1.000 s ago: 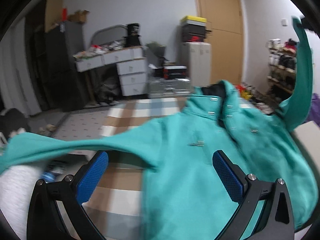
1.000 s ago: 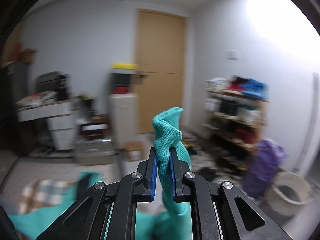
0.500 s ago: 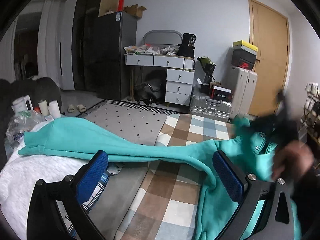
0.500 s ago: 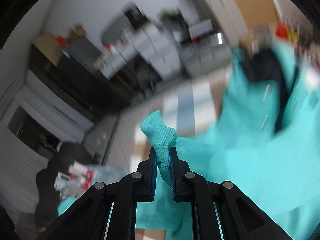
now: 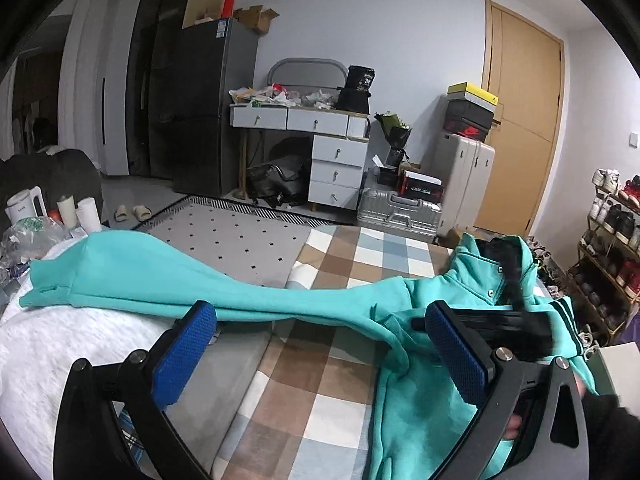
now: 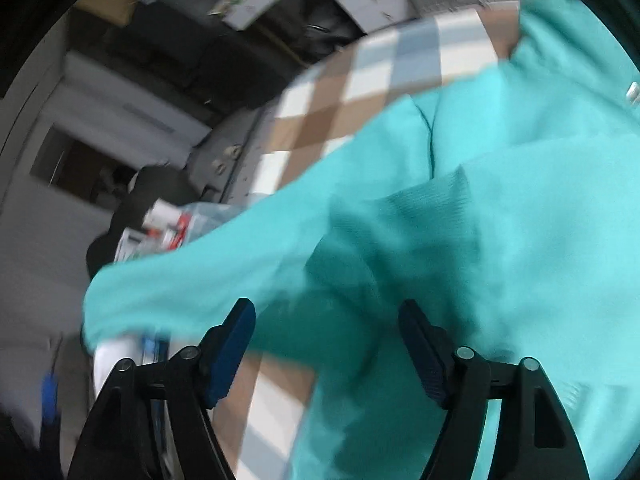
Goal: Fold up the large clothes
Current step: 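Carry the held sleeve across the hoodie body with the right gripper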
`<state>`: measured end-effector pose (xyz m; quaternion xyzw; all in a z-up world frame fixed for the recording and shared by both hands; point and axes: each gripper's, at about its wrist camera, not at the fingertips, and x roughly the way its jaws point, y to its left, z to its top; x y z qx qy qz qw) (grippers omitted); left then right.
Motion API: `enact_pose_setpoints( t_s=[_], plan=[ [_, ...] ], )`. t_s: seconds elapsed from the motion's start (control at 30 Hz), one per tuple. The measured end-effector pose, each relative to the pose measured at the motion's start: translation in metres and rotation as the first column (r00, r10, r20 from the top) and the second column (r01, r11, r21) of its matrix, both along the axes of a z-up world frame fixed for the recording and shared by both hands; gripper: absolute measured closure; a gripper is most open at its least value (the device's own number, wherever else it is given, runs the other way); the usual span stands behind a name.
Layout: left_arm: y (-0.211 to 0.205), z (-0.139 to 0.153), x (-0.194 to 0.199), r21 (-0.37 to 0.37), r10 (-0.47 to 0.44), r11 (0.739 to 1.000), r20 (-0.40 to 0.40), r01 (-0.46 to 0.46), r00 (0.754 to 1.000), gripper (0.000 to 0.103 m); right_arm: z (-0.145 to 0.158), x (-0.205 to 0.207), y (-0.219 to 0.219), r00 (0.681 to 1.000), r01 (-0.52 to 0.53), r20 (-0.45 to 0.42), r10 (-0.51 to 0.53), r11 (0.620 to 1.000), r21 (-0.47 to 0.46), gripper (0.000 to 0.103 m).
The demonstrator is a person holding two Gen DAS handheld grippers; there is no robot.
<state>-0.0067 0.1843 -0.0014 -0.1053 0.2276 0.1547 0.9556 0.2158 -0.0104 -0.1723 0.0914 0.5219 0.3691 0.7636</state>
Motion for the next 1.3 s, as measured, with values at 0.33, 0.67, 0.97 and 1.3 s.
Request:
enact_pose_setpoints(
  t_s=[0.33,0.67,0.97,1.3],
  plan=[
    [-0.01,-0.014,0.015,0.019,0.01,1.0,-0.068,-0.009,0.998,0.001,0.005,0.052,-0.181,0.87,0.489,0.414,-0.267,0.568,-0.662,0.024],
    [-0.035,-0.02,0.023,0.076,-0.031,0.996,-0.124,0.041,0.992,0.001,-0.018,0.046,-0.246,0.92,0.391,0.263,-0.291,0.649,-0.652,0.031],
    [-0.05,-0.025,0.032,0.127,-0.038,0.99,-0.175,0.061,0.984,0.001,-0.033,0.07,-0.23,0.895,0.446,0.291,-0.34,0.641,-0.624,0.027],
    [-0.05,-0.031,0.037,0.095,-0.036,0.994,-0.206,0.057,0.978,0.001,0.052,-0.051,-0.201,0.911,0.375,0.314,-0.268,0.857,-0.355,0.028]
  ],
)
